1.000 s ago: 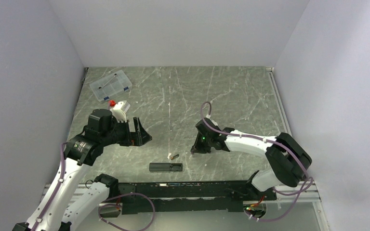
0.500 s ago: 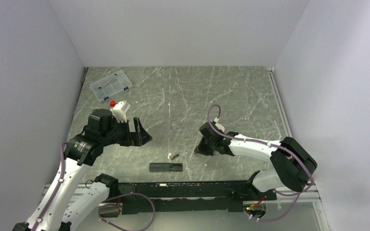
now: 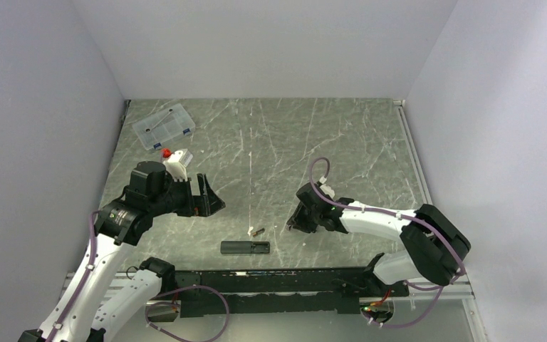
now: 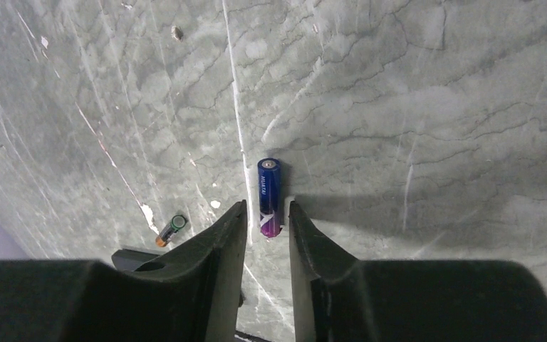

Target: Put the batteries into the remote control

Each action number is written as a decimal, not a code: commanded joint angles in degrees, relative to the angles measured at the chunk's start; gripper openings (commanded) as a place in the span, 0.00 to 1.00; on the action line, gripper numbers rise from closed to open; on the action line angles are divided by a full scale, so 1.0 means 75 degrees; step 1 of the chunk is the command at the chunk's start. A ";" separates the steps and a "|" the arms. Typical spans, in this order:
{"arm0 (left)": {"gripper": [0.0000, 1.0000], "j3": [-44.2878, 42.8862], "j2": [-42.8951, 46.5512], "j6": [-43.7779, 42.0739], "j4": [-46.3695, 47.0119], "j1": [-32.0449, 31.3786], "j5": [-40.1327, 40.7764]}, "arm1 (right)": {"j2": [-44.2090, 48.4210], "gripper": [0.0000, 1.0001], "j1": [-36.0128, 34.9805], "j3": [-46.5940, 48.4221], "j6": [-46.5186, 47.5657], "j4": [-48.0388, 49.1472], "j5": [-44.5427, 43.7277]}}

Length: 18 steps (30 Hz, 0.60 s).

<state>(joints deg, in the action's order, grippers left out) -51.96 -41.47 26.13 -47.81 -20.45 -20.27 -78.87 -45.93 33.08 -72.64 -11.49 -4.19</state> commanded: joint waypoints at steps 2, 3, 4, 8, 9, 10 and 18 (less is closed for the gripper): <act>0.99 0.0027 0.0010 -0.0156 0.0235 0.0031 -0.0156 | 0.0337 0.33 0.0029 0.0004 0.0025 0.0091 -0.0212; 0.99 0.0026 0.0010 -0.0156 0.0234 0.0031 -0.0151 | 0.0420 0.33 0.0030 0.0016 0.0103 0.0036 -0.0247; 0.99 0.0026 0.0010 -0.0156 0.0236 0.0031 -0.0156 | 0.0500 0.35 0.0020 0.0051 0.0192 -0.0038 -0.0296; 0.99 0.0031 0.0022 -0.0154 0.0244 0.0031 -0.0162 | 0.0730 0.40 0.0042 0.0360 0.1081 -0.0360 -0.0383; 1.00 0.0036 0.0016 -0.0156 0.0250 0.0031 -0.0157 | 0.0765 0.40 0.0047 0.0463 0.1377 -0.0428 -0.0361; 0.99 0.0035 0.0011 -0.0156 0.0251 0.0031 -0.0167 | 0.0785 0.40 0.0050 0.0552 0.1690 -0.0487 -0.0346; 0.99 0.0038 0.0012 -0.0144 0.0256 0.0031 -0.0156 | 0.0482 0.42 0.0161 0.1373 0.4337 -0.1045 -0.0016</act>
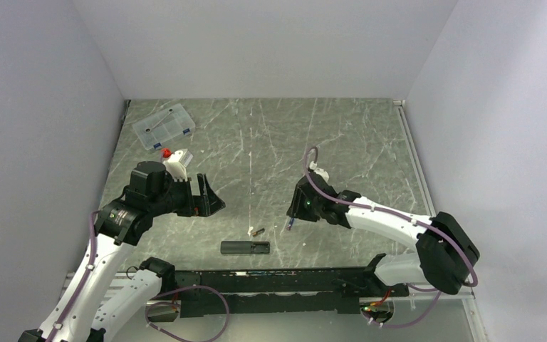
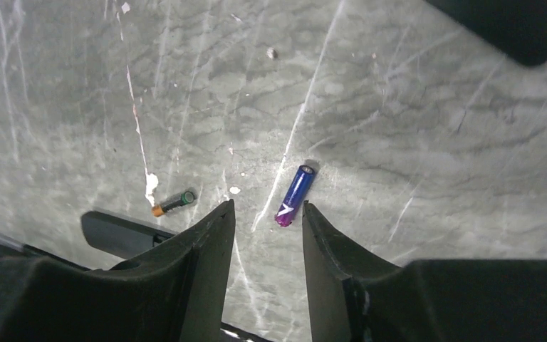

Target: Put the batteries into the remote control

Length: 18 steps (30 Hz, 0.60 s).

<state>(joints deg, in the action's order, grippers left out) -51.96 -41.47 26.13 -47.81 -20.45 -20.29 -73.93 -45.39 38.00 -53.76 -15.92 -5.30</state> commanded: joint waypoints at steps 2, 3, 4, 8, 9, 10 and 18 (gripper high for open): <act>0.99 0.0039 0.0002 -0.0144 0.0249 0.0031 -0.0164 | -0.0491 0.43 0.0130 0.1181 0.2528 -0.0799 0.0207; 0.99 0.0038 -0.0001 -0.0150 0.0249 0.0037 -0.0169 | -0.0662 0.43 0.0133 0.1341 0.2889 -0.0920 0.0284; 0.99 0.0040 -0.0001 -0.0145 0.0254 0.0038 -0.0179 | -0.0815 0.42 0.0161 0.1515 0.3186 -0.1027 0.0399; 0.99 0.0044 -0.0018 -0.0152 0.0259 0.0031 -0.0193 | -0.1516 0.30 0.0300 0.2145 0.4165 -0.1438 0.0943; 1.00 0.0039 -0.0024 -0.0147 0.0255 0.0031 -0.0198 | -0.1691 0.25 0.0324 0.2277 0.4302 -0.1540 0.0987; 1.00 0.0038 -0.0025 -0.0146 0.0253 0.0032 -0.0200 | -0.1822 0.21 0.0351 0.2401 0.4419 -0.1621 0.1021; 0.99 0.0038 -0.0040 -0.0147 0.0252 0.0031 -0.0174 | -0.2536 0.16 0.0403 0.2875 0.4790 -0.1936 0.0911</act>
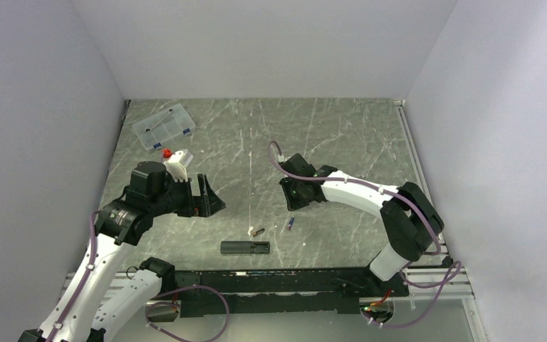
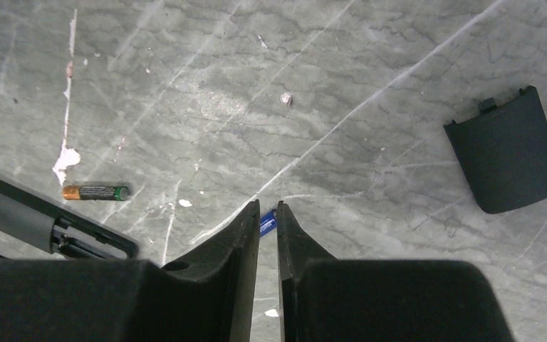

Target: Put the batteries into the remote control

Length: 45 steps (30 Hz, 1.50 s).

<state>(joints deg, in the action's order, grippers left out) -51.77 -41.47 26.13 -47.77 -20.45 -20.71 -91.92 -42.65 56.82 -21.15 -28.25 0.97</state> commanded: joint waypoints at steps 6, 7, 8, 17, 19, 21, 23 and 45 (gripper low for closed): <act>0.99 0.0012 -0.0060 -0.0144 0.0249 0.0031 -0.0111 | -0.0290 0.16 0.0045 0.0257 0.0385 -0.0133 0.0099; 0.99 0.0018 -0.0068 -0.0144 0.0247 0.0031 -0.0116 | -0.0316 0.16 0.0039 0.0247 0.0363 -0.0113 0.0094; 0.99 0.0013 -0.0070 -0.0144 0.0245 0.0031 -0.0121 | -0.0328 0.16 0.0039 0.0233 0.0350 -0.0077 0.0093; 1.00 0.0012 -0.0072 -0.0133 0.0229 0.0031 -0.0078 | -0.0593 0.18 0.0039 0.0215 0.0324 0.0100 0.0213; 1.00 0.0012 -0.0070 -0.0132 0.0238 0.0031 -0.0075 | -0.0585 0.18 0.0039 0.0174 0.0329 0.0110 0.0199; 1.00 0.0012 -0.0069 -0.0132 0.0234 0.0031 -0.0075 | -0.0607 0.18 0.0039 0.0143 0.0344 0.0094 0.0181; 1.00 0.0012 -0.0083 -0.0132 0.0229 0.0031 -0.0075 | -0.0611 0.18 0.0039 0.0108 0.0358 0.0060 0.0164; 0.99 0.0024 -0.0068 -0.0132 0.0256 0.0031 -0.0098 | -0.0138 0.18 -0.0252 -0.0391 0.0233 -0.0270 -0.0007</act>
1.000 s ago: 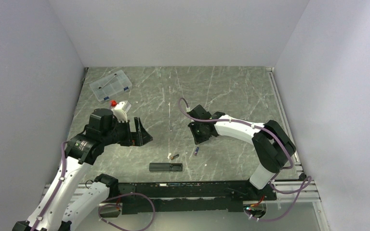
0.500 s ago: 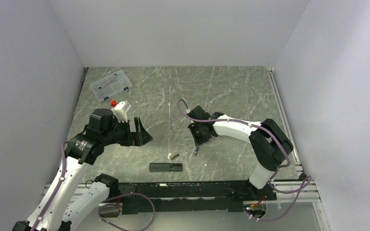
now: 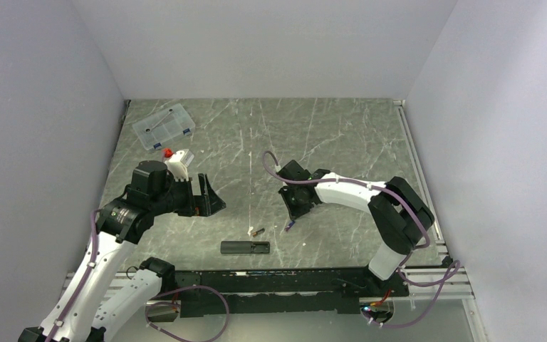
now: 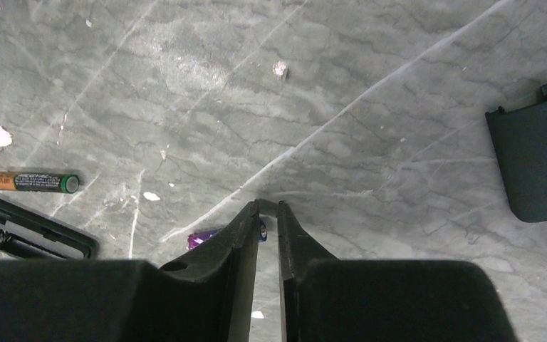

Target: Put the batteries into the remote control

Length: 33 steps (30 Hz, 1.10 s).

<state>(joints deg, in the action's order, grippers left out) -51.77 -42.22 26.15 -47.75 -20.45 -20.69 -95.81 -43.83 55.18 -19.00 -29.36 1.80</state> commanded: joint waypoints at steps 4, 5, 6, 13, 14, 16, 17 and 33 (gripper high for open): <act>0.99 0.0024 0.0056 -0.0135 0.0261 0.0031 -0.0124 | 0.0627 0.18 -0.0238 -0.0340 -0.0274 -0.0139 -0.0091; 1.00 0.0032 0.0054 -0.0135 0.0261 0.0031 -0.0135 | 0.0683 0.18 -0.0273 -0.0377 -0.0329 -0.0139 -0.0088; 0.99 0.0032 0.0051 -0.0135 0.0261 0.0031 -0.0142 | 0.0741 0.18 -0.0308 -0.0448 -0.0382 -0.0139 -0.0072; 1.00 0.0041 0.0075 -0.0136 0.0272 0.0031 -0.0165 | 0.1022 0.18 -0.0604 -0.0736 -0.0786 -0.0061 -0.0028; 0.99 0.0045 0.0090 -0.0135 0.0272 0.0031 -0.0169 | 0.1040 0.18 -0.0647 -0.0771 -0.0837 -0.0042 -0.0029; 1.00 0.0045 0.0076 -0.0135 0.0272 0.0031 -0.0177 | 0.1079 0.18 -0.0729 -0.0824 -0.0922 -0.0023 -0.0032; 1.00 0.0041 0.0077 -0.0135 0.0278 0.0031 -0.0182 | 0.1109 0.18 -0.0787 -0.0835 -0.0960 -0.0039 -0.0060; 0.99 0.0047 0.0051 -0.0124 0.0277 0.0034 -0.0183 | 0.1767 0.30 -0.0909 -0.0824 -0.0511 -0.0195 0.0294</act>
<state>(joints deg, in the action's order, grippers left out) -51.75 -42.15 26.15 -47.57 -20.45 -21.12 -85.12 -50.09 48.99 -25.30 -30.79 1.87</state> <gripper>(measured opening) 0.994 0.267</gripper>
